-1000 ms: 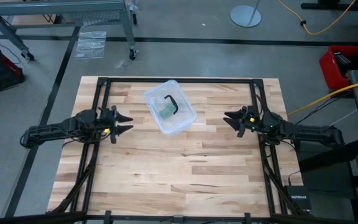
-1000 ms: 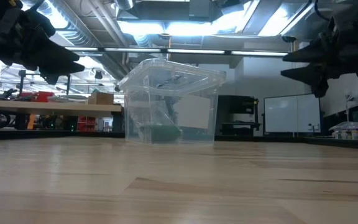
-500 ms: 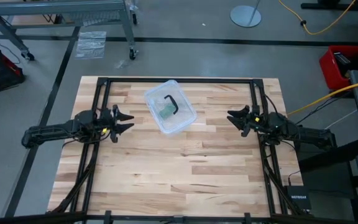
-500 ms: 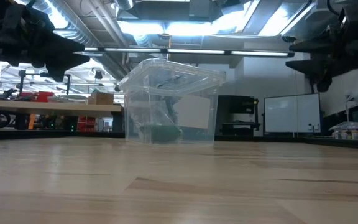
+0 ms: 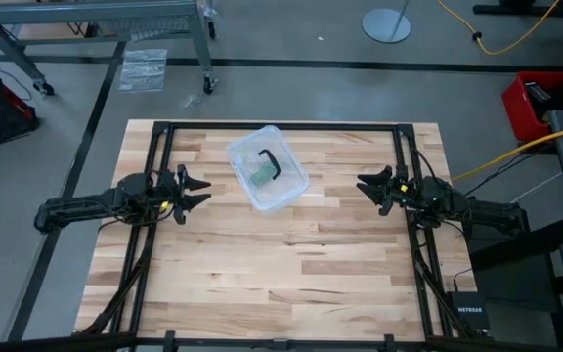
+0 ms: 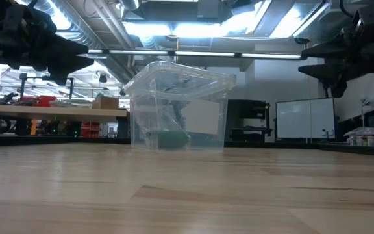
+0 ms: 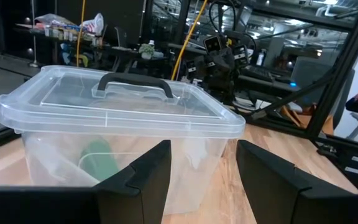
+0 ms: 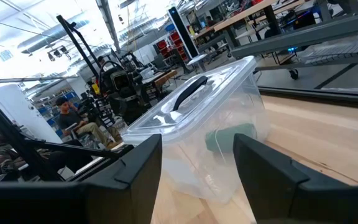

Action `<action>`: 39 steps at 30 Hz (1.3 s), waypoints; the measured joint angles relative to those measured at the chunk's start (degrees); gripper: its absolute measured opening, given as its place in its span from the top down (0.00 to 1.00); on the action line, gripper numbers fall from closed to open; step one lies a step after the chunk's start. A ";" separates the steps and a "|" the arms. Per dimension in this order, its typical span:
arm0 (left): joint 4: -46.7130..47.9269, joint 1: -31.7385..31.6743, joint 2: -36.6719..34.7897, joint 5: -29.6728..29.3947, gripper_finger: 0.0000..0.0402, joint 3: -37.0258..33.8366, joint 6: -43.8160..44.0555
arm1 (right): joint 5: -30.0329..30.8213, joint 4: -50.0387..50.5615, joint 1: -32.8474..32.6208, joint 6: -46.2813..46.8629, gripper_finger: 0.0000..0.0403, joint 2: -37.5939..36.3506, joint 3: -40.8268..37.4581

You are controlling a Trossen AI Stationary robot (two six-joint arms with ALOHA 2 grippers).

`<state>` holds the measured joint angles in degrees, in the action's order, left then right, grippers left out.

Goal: Roll bandage
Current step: Return to Home Position

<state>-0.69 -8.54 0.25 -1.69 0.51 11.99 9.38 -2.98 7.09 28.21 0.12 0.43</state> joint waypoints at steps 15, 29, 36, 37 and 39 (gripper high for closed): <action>-0.02 -0.02 0.04 0.00 0.56 0.00 0.00 | -1.37 0.11 -3.10 0.02 0.50 0.00 -0.01; -0.02 -0.02 0.07 0.00 0.56 0.00 -0.01 | -1.44 0.15 -11.73 0.00 0.50 0.00 -0.01; -0.02 -0.02 0.07 0.00 0.56 0.00 0.00 | -1.46 0.15 -12.75 0.01 0.50 0.00 -0.01; -0.02 0.00 0.07 0.00 0.56 0.00 -0.02 | -1.46 0.15 -12.74 0.00 0.50 0.00 -0.01; -0.02 -0.02 0.07 0.00 0.56 0.00 0.00 | -1.46 0.15 -12.74 0.01 0.50 0.00 -0.01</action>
<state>-0.71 -8.56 0.32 -1.69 0.51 11.99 7.92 -2.83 -5.65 28.22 0.12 0.43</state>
